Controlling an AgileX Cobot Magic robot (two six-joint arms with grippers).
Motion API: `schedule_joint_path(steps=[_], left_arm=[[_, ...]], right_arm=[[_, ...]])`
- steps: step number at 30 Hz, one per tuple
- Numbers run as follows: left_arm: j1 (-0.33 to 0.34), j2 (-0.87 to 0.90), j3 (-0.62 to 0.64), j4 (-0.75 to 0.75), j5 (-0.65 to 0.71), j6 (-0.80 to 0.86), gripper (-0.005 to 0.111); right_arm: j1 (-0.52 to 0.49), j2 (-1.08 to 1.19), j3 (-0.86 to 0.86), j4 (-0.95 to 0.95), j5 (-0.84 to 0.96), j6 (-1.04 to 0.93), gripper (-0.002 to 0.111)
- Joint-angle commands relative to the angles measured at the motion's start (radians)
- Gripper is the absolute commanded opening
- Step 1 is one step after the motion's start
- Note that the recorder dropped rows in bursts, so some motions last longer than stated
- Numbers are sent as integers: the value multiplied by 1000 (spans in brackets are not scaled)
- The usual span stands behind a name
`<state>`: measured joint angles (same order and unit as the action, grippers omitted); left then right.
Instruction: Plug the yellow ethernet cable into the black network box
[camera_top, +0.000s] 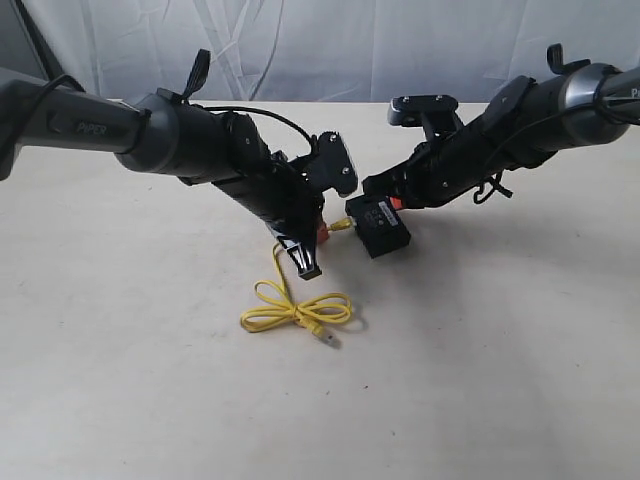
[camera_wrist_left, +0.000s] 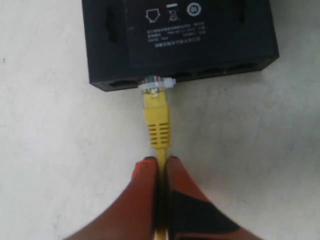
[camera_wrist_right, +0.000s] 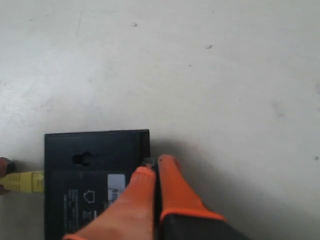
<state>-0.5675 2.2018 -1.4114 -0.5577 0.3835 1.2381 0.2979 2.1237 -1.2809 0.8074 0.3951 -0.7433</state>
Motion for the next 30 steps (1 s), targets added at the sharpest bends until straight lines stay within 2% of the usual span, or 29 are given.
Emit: schedule_joint_path(steps=[1,10,16,19,30], left_arm=[[-3,11,2,-9,30,3,0],[-3,11,2,-9,41,2,0],[-3,11,2,-9,41,2,0],[-3,11,2,-9,41,2,0],[-3,7,2,2,51,0,0]], right_arm=[[-5,1,-6,28,32,54,-1],[-90,1,-6,23,36,134,-1],[-63,11,-6,35,64,129,-1],[-28,32,-6,35,128,60,-1],[-30,30,-6,53,82,89,-1]])
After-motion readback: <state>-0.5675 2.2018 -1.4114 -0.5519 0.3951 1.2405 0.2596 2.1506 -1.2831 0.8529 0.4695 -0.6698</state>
